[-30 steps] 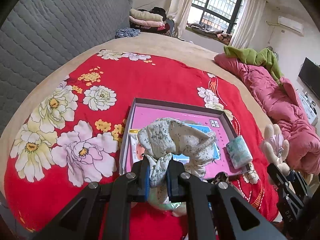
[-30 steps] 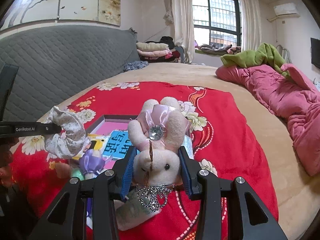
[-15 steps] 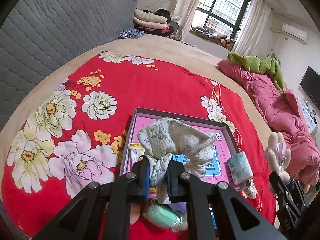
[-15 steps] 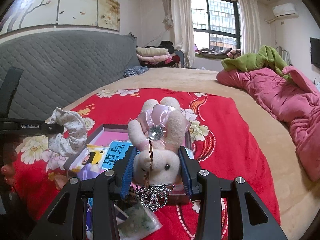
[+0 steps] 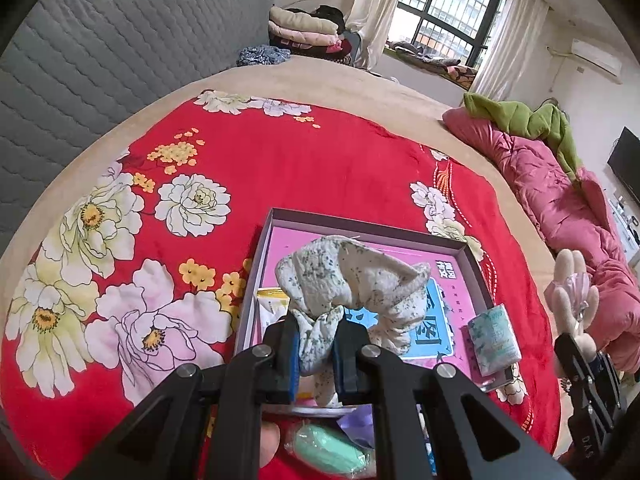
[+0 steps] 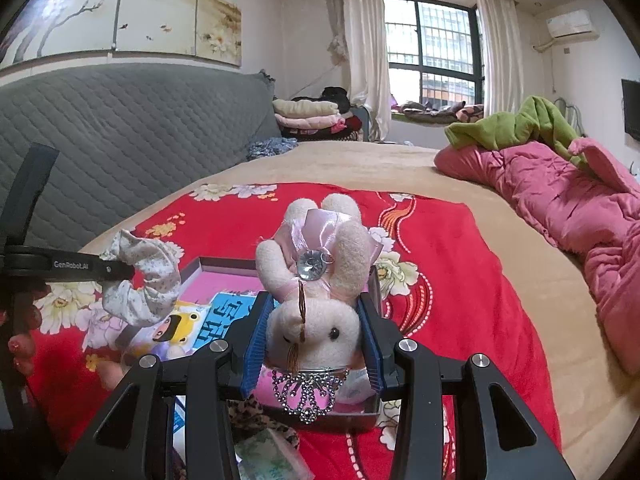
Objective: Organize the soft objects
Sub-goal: 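Lower the scrunchie into the pink box with the left tool while the right tool lowers the bunny beside it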
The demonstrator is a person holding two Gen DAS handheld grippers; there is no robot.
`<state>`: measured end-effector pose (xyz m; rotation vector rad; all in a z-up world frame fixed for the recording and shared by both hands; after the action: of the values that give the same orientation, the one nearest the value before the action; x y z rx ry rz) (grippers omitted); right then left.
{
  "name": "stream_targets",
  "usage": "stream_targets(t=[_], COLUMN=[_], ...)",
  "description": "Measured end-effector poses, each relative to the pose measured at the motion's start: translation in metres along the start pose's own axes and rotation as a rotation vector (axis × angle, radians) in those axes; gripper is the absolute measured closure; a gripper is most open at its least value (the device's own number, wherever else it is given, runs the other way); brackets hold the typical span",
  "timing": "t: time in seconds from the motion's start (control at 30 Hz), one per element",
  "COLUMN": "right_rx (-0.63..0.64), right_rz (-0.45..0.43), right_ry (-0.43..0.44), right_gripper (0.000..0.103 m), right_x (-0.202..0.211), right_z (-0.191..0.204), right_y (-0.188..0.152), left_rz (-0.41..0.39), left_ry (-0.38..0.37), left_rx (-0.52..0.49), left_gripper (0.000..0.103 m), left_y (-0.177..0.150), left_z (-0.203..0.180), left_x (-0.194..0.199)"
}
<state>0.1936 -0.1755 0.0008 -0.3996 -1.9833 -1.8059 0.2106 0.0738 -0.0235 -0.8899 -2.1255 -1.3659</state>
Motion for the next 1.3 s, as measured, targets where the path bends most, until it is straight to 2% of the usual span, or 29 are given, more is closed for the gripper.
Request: stream_targets(t=[0.53,0.8,1.3], right_rx=[-0.016,-0.017,-0.003], right_rz=[0.027,0.041,0.081], right_ry=[0.021,0.016,0.025], right_gripper=[0.06,0.06,0.06], right_x=[-0.028,-0.042,-0.057], right_z=[0.008,0.008,0.012], right_y=[0.007,0.007,0.005], left_rz=[0.071,0.1,0.129], left_ry=[0.01,-0.011,-0.001], left_rx=[0.02,0.032,0.038], left_gripper=[0.09,0.09,0.09], left_y=[-0.005,-0.013,-0.022], left_z=[0.017,0.02,0.027], left_x=[-0.03,-0.044,-0.054])
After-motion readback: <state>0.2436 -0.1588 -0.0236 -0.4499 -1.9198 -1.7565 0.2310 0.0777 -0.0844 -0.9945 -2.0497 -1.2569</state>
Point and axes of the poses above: each gripper's, at about its wrist camera, not at the fingertips, and x roughly against the way its jaws point, z to its left, y to its top, the point moved 7 cm from there along -x, roughly the way its jaws point, and after that the axes turned 14 degrees about -y, right-handed, at the moved point
